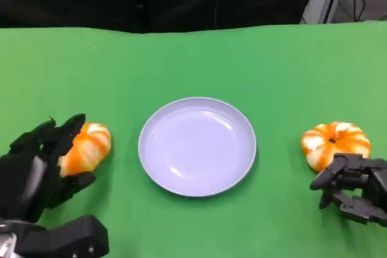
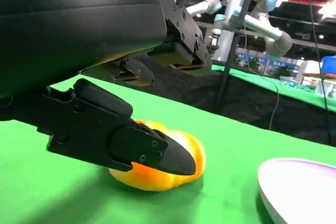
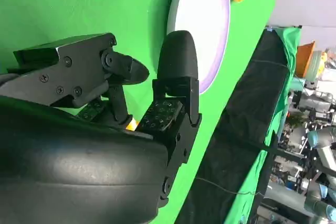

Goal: Grasp the bread from the table and place it into the plate.

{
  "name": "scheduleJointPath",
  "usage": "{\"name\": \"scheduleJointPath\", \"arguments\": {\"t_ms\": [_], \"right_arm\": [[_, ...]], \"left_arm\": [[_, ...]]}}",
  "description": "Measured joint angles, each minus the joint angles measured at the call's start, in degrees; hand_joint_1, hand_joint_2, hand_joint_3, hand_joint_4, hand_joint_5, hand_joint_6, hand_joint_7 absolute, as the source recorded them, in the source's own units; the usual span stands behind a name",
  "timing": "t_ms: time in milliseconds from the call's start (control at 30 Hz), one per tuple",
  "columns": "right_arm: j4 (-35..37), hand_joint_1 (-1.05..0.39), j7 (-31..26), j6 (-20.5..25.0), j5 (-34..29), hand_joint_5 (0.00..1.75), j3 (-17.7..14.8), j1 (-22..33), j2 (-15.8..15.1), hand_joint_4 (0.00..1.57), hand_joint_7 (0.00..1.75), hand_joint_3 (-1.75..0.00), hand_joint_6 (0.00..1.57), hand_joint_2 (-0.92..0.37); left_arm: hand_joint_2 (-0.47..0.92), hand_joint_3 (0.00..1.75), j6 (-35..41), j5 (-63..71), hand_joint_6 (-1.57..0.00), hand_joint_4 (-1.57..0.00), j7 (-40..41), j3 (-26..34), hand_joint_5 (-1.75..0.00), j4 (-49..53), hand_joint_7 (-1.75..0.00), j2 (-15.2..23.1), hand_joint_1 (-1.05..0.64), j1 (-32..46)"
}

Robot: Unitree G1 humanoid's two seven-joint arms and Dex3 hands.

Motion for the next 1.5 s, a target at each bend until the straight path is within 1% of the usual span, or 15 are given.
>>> {"name": "scheduleJointPath", "arguments": {"t_ms": [133,300,733,833,867,1067,1233,1300,1500], "right_arm": [[0.02,0.06,0.15,-0.05,0.03,1.38,0.0,0.0,0.01,0.87,0.98,-0.59,0.93,-0.83],[0.01,0.06,-0.12,-0.28,-0.05,1.37,0.01,0.0,0.01,0.87,0.97,-0.6,0.93,-0.83],[0.02,0.06,0.12,-0.32,0.05,1.38,0.0,0.0,0.0,0.87,0.97,-0.6,0.93,-0.84],[0.02,0.05,0.33,-0.32,0.15,1.38,0.0,0.0,0.0,0.86,0.98,-0.59,0.93,-0.84],[0.02,0.05,0.28,-0.33,0.13,1.38,0.0,0.0,0.0,0.86,0.98,-0.58,0.93,-0.84],[0.01,0.06,0.25,-0.32,0.13,1.38,0.0,0.0,0.0,0.87,0.97,-0.58,0.93,-0.84],[0.0,0.06,0.25,-0.32,0.13,1.38,0.0,0.0,0.0,0.87,0.96,-0.58,0.94,-0.85],[-0.01,0.06,0.25,-0.32,0.14,1.37,0.0,0.0,0.0,0.87,0.96,-0.58,0.94,-0.85],[-0.03,0.07,0.32,-0.32,0.16,1.37,0.0,0.0,0.0,0.87,0.96,-0.57,0.94,-0.86]], "left_arm": [[0.91,0.0,-1.26,-1.23,-0.44,-0.47,-2.44,-0.84,0.0,5.65,0.0,0.0,-0.59,-3.55],[0.92,0.01,-1.99,-2.12,-0.45,-0.49,-4.17,-1.8,-0.01,9.6,0.0,-0.02,-0.61,-6.66],[0.92,0.02,-2.51,-4.66,-0.45,-0.51,-9.09,-3.62,-0.01,15.11,0.0,-0.3,-0.61,-9.65],[0.91,0.01,-2.67,-5.63,-0.45,-0.52,-10.17,-3.72,-0.01,15.84,0.0,-0.42,-0.55,-10.07],[0.9,0.01,-2.75,-5.81,-0.45,-0.51,-10.44,-3.76,0.0,16.02,0.0,-0.43,-0.48,-10.23],[0.86,0.0,-3.21,-6.5,-0.44,-0.5,-11.31,-4.67,0.0,17.21,0.0,-0.77,-0.23,-10.75],[0.87,0.01,-3.23,-6.69,-0.43,-0.48,-12.29,-4.86,0.0,17.69,0.0,-0.95,-0.17,-11.26],[0.88,0.01,-3.23,-6.81,-0.43,-0.47,-12.85,-4.9,0.0,17.82,0.0,-1.09,-0.11,-11.44],[0.88,0.0,-3.1,-7.58,-0.43,-0.45,-14.38,-5.07,0.0,17.92,0.0,-1.25,-0.06,-11.5]]}}
